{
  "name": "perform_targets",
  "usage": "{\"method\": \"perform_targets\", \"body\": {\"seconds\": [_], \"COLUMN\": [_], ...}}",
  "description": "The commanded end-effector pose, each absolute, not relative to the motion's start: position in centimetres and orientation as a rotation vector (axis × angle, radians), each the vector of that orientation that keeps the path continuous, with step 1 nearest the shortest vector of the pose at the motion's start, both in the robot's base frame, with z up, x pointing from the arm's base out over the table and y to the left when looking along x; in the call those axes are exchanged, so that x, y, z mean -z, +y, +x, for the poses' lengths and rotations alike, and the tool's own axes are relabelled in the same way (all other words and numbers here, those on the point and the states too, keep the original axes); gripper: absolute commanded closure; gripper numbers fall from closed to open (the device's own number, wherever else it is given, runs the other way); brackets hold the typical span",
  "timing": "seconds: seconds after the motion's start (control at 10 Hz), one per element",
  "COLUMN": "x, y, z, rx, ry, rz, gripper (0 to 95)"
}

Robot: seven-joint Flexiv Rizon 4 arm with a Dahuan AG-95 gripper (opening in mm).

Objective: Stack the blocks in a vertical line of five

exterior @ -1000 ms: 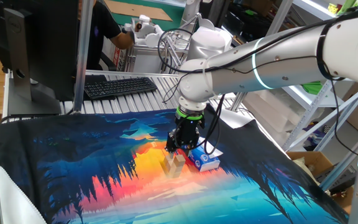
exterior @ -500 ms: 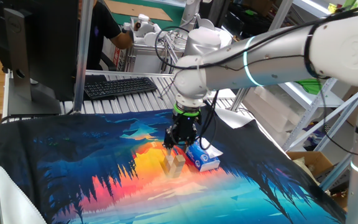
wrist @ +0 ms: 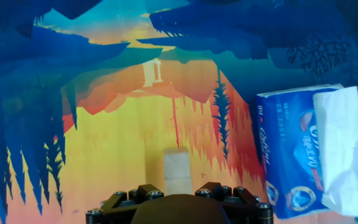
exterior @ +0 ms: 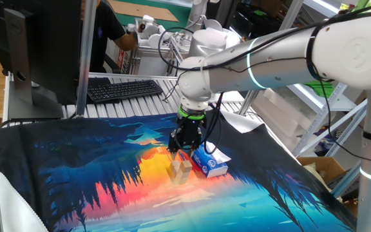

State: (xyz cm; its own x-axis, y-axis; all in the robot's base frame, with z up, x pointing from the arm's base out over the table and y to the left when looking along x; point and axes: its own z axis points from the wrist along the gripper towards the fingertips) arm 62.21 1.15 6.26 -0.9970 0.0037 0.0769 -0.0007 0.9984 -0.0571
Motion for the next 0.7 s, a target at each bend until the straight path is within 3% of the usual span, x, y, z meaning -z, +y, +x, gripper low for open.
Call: {"method": "perform_targets", "body": {"seconds": [0.1, 0.7], "x": [-6.1, -4.8], "y": [1.2, 1.3], "z": [62.5, 63.3], "rx": [-0.079, -0.071], "ry": [-3.059, -3.061], "rz": [-0.003, 0.008], "gripper": [38.0, 38.0]}}
